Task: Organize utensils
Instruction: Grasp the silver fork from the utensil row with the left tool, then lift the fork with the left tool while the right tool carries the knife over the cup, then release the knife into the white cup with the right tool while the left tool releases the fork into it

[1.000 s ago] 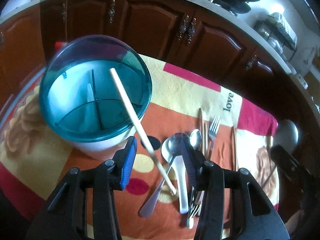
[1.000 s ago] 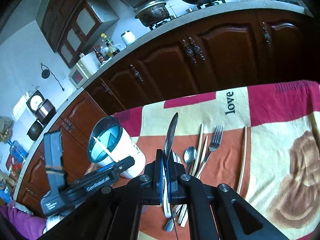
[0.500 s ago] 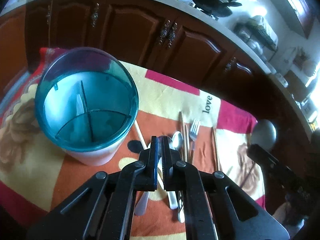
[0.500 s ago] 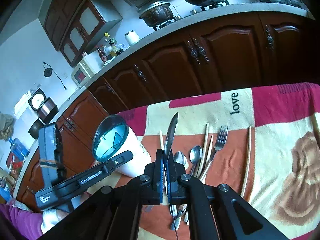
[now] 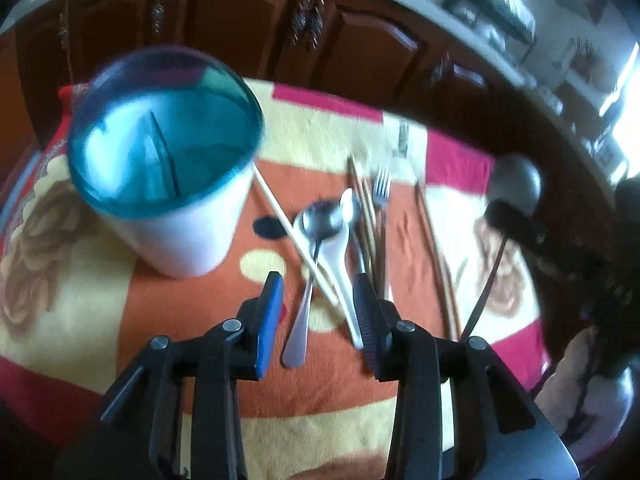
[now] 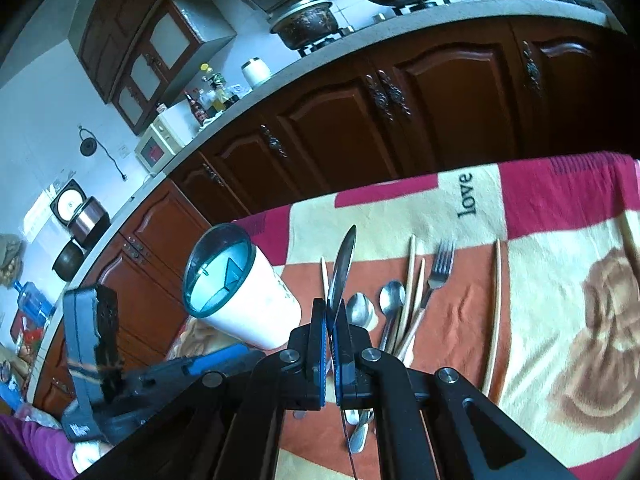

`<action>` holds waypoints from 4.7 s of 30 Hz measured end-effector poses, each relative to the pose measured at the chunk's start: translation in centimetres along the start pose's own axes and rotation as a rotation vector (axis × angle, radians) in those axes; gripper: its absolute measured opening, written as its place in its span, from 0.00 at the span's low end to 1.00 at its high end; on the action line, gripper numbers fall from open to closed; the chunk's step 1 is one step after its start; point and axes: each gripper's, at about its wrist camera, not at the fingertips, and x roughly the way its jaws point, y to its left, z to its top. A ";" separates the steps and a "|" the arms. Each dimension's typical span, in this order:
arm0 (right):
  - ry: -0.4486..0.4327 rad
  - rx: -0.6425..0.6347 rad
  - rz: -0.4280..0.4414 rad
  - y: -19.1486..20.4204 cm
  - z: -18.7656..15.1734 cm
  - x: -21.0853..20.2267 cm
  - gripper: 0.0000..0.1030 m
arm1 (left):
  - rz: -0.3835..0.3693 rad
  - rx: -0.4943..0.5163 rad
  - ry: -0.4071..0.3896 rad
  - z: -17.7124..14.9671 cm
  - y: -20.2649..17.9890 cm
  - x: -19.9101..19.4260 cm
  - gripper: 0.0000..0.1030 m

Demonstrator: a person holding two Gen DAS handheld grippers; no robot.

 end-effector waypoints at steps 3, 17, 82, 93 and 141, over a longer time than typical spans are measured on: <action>0.019 0.020 -0.016 -1.2 -0.8 0.0 0.02 | 0.009 0.034 0.034 -0.6 -1.0 1.1 0.34; 0.035 0.132 -0.066 -6.4 -2.0 -0.1 0.02 | 0.006 0.124 0.114 3.5 -5.7 6.1 0.34; -0.077 0.107 -0.014 -4.6 -1.9 -3.2 0.02 | -0.182 0.122 0.035 7.1 -4.3 1.4 0.01; -0.112 0.016 0.008 0.8 0.2 -4.5 0.02 | -0.224 0.092 -0.083 7.4 -1.4 -6.1 0.01; 0.048 -0.122 0.084 10.4 5.8 16.1 0.10 | 0.171 0.089 -0.255 9.4 9.7 -4.6 0.03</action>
